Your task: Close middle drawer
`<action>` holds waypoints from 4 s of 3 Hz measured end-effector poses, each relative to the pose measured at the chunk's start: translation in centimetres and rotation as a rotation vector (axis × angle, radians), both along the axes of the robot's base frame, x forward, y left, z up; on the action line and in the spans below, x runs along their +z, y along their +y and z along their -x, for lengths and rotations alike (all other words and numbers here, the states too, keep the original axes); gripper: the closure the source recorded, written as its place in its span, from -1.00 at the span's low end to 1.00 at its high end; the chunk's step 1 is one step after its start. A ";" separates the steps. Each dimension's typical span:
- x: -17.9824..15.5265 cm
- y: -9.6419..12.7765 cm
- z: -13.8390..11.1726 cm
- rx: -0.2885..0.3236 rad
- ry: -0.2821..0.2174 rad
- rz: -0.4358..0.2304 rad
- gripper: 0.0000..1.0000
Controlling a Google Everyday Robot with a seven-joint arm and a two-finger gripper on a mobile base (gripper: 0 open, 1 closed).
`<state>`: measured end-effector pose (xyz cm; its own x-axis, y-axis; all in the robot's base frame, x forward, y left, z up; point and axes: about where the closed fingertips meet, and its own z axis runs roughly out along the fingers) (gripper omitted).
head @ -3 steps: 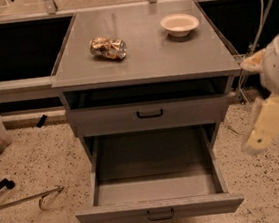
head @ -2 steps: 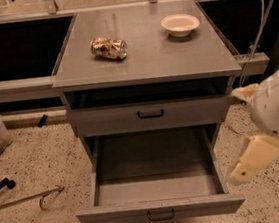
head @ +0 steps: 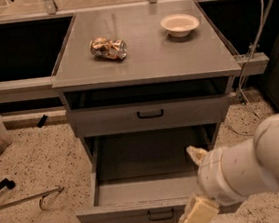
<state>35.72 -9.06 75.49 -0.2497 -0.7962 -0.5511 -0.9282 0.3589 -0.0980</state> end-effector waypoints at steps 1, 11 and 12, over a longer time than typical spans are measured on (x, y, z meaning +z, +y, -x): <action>-9.6 2.1 2.3 0.008 0.072 -0.012 -1.00; -34.7 2.4 -4.5 0.017 0.200 -0.266 -1.00; -34.7 2.4 -4.5 0.017 0.200 -0.266 -1.00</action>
Offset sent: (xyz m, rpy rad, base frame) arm -0.0189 0.0220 -0.0768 0.0146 0.0692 0.0227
